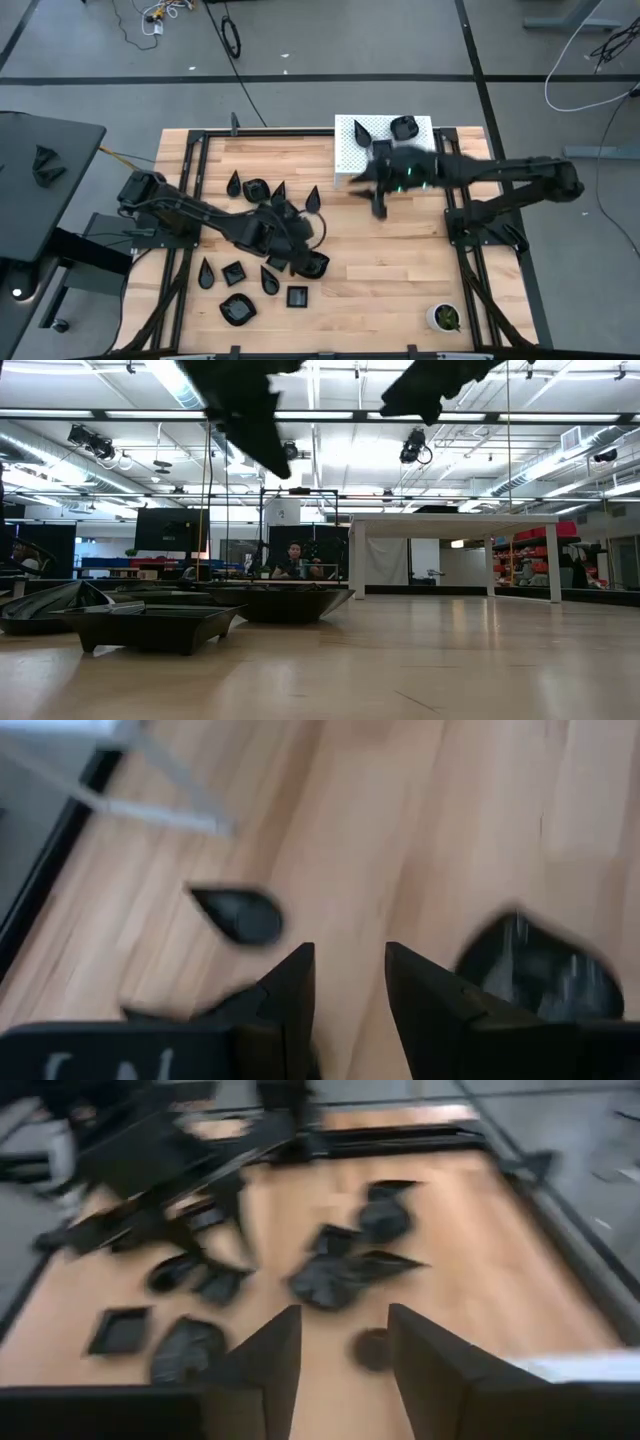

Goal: Pick & Place Mini shaped plates
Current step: Stack the black drop shaped plate on the black drop shaped plate on the shelf

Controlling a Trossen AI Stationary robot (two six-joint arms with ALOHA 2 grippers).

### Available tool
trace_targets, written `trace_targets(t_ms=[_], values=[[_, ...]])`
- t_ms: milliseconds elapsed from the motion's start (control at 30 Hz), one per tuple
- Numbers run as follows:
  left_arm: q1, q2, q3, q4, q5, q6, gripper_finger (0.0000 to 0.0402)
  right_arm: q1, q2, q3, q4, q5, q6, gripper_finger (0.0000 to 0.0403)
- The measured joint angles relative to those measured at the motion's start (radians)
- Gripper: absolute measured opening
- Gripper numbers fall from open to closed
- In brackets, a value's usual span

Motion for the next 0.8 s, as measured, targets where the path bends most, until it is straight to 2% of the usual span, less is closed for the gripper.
trace_targets(t_ms=[133,267,333,467,567,733,800], values=[[-0.052,-0.015,0.000,-0.225,0.007,-0.164,0.0128,0.120,0.069,-0.069,0.147,0.003,0.028,0.0140],[-0.131,-0.016,-0.016,-0.395,0.008,-0.349,0.0128,0.164,0.190,-0.095,0.243,0.019,0.115,0.0130],[-0.175,-0.016,-0.053,-0.413,0.012,-0.431,0.0128,0.169,0.265,-0.096,0.301,0.019,0.151,0.0126],[-0.242,-0.023,-0.142,-0.431,0.112,-0.609,0.0124,0.168,0.411,-0.096,0.457,0.020,0.181,0.0122],[-0.278,-0.023,-0.220,-0.429,0.147,-0.751,0.0116,0.167,0.491,-0.096,0.568,0.022,0.184,0.0121],[-0.287,-0.043,-0.372,-0.393,0.168,-0.907,0.0095,0.168,0.562,-0.096,0.651,0.021,0.209,0.0120],[-0.265,-0.067,-0.444,-0.311,0.165,-0.934,0.0083,0.167,0.569,-0.096,0.650,0.031,0.246,0.0120]])
